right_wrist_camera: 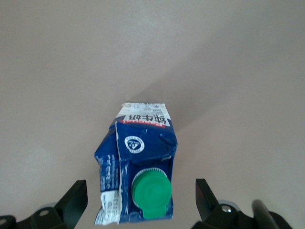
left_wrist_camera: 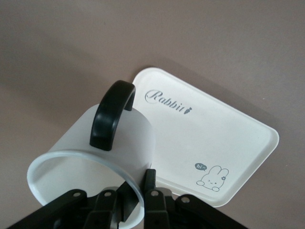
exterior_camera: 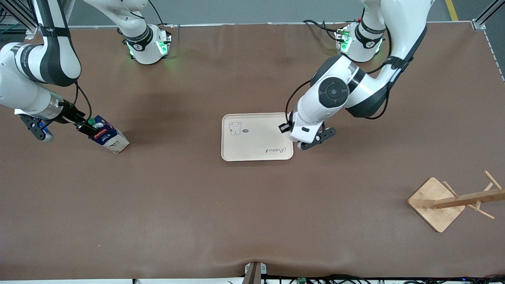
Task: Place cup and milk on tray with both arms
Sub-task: 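Carry the mug to the tray with the left gripper while the right grasps the carton, then set the mug on the tray and open the left gripper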
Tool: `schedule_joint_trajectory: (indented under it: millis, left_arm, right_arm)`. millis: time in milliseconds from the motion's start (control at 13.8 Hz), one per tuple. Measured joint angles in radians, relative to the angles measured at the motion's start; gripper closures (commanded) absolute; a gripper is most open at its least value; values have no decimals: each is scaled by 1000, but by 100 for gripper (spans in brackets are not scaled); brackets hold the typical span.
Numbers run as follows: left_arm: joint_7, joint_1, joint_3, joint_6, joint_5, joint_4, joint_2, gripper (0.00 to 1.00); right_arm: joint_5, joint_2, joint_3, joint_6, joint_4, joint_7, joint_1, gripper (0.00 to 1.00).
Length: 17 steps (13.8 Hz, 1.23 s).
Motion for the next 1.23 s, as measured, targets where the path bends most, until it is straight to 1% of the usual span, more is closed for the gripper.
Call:
schedule_joint_trajectory:
  millis: [145, 217, 361, 434, 506, 578, 651, 723, 867, 940, 1084, 1157, 1229]
  left_arm:
    - [-68, -38, 9, 0, 0, 31, 56, 100]
    - [-104, -69, 29, 0, 0, 50, 82, 100]
    - [-175, -163, 101, 0, 0, 88, 128, 100]
    - [-208, -220, 148, 0, 0, 105, 148, 100]
    - [-234, -275, 192, 0, 0, 119, 169, 100]
    - [-250, -314, 222, 0, 0, 131, 189, 100]
    - [-259, -335, 236, 0, 0, 137, 207, 100]
    - [-262, -341, 240, 0, 0, 141, 221, 100]
    - [-262, -338, 242, 0, 0, 148, 234, 100]
    - [-262, -335, 244, -1, 0, 149, 235, 100]
    - [-260, -334, 245, -4, 0, 151, 235, 100]
    - [-257, -334, 246, -6, 0, 151, 235, 100]
    - [-255, -334, 247, -7, 0, 151, 235, 80]
  right_arm:
    - [0, -1, 0, 64, -35, 0, 0, 0]
    - [0, -2, 0, 97, -51, 0, 0, 0]
    - [0, -2, 0, 168, -83, 0, 0, 0]
    - [0, -2, 0, 192, -96, 0, 0, 24]
    - [0, -2, -1, 202, -103, 0, 0, 37]
    - [0, -3, -1, 204, -105, 0, 0, 41]
    - [0, -4, -2, 204, -106, 0, 0, 76]
    - [0, -6, -3, 204, -107, 0, -1, 100]
    - [0, -16, -5, 194, -107, 0, -4, 100]
    - [0, -27, -5, 164, -102, -1, -5, 100]
    - [5, -51, 0, 24, -55, -3, -3, 100]
    - [10, -60, 6, -79, 0, -9, 4, 100]
    - [16, -64, 10, -179, 67, -18, 20, 100]
